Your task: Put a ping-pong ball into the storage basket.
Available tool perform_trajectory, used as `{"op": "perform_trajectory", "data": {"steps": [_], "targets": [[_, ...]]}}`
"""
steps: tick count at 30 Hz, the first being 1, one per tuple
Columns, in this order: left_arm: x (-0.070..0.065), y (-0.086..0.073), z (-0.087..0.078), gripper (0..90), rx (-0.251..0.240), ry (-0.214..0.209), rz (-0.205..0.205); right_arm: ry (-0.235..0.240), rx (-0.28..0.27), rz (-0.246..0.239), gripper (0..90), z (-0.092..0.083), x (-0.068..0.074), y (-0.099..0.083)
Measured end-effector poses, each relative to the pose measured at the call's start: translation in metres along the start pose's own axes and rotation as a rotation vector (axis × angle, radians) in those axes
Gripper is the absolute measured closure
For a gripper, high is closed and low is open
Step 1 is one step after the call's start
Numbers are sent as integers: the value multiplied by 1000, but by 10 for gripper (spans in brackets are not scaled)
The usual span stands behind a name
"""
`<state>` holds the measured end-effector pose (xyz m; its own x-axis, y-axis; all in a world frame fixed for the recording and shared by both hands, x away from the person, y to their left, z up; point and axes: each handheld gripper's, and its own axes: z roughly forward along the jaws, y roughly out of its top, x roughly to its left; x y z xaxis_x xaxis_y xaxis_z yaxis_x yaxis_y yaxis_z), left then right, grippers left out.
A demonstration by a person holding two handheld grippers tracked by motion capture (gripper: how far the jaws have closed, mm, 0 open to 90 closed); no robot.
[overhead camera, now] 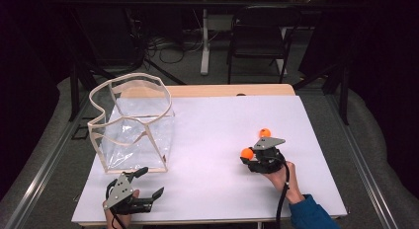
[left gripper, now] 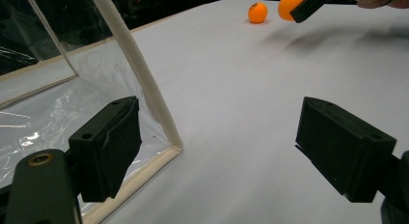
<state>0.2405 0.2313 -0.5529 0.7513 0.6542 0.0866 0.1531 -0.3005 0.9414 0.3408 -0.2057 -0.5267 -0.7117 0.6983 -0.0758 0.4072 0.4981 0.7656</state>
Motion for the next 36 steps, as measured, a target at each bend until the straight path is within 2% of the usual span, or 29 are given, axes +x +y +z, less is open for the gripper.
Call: {"op": "perform_trajectory", "data": {"steps": [12,28,36], "targets": [[0,0,0,158,2,-1,2,-7,-46,-10,505,-5,6,4],[-1,0,1,158,0,-3,3,13,-98,-29,506,-4,14,12],[0,0,1,158,-1,-1,0,20,-102,-36,506,-1,17,15]]}}
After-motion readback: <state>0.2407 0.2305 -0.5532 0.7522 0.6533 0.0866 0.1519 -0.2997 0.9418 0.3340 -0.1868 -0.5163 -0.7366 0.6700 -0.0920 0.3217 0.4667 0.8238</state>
